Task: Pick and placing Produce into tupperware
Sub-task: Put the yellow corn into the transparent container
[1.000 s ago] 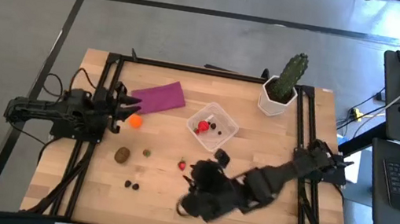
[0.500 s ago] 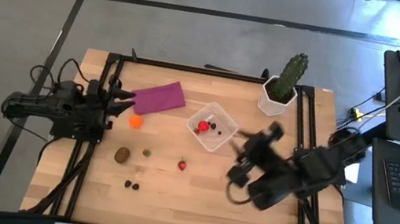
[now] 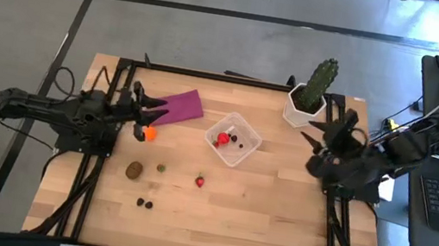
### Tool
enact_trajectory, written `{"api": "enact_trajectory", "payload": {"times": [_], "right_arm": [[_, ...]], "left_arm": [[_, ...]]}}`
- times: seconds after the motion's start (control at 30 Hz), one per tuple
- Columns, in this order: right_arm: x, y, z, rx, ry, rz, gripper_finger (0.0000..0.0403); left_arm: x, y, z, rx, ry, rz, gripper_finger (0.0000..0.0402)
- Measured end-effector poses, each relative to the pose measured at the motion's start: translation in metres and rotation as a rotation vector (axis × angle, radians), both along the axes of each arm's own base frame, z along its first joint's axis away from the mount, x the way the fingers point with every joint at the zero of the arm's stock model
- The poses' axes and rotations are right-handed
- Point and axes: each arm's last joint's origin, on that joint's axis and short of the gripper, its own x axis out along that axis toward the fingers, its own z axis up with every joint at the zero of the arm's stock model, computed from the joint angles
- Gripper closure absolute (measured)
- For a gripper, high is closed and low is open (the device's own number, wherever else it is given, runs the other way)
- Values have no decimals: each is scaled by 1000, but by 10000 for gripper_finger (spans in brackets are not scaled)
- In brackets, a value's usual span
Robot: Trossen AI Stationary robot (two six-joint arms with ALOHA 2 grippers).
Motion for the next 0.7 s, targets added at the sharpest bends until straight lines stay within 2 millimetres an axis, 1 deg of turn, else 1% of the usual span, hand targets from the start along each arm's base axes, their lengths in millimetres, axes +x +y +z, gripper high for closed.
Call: {"api": "enact_trajectory", "payload": {"times": [0.13,0.27,0.37,0.5,0.63,0.7], "right_arm": [[-24,-16,-27,66,-79,113,234],[-39,-28,-60,113,-179,220,234],[-45,-32,-87,140,-259,284,234],[-47,-34,-119,181,-368,351,234],[-47,-38,-148,204,-430,332,234],[-47,-40,-159,223,-465,313,234]], "left_arm": [[13,1,-4,-11,20,26,278],[24,2,-7,-12,28,32,278],[31,2,-11,-14,40,36,278],[36,3,-14,-15,63,37,278],[40,3,-18,-14,88,37,278],[41,3,-19,-13,96,37,278]]}}
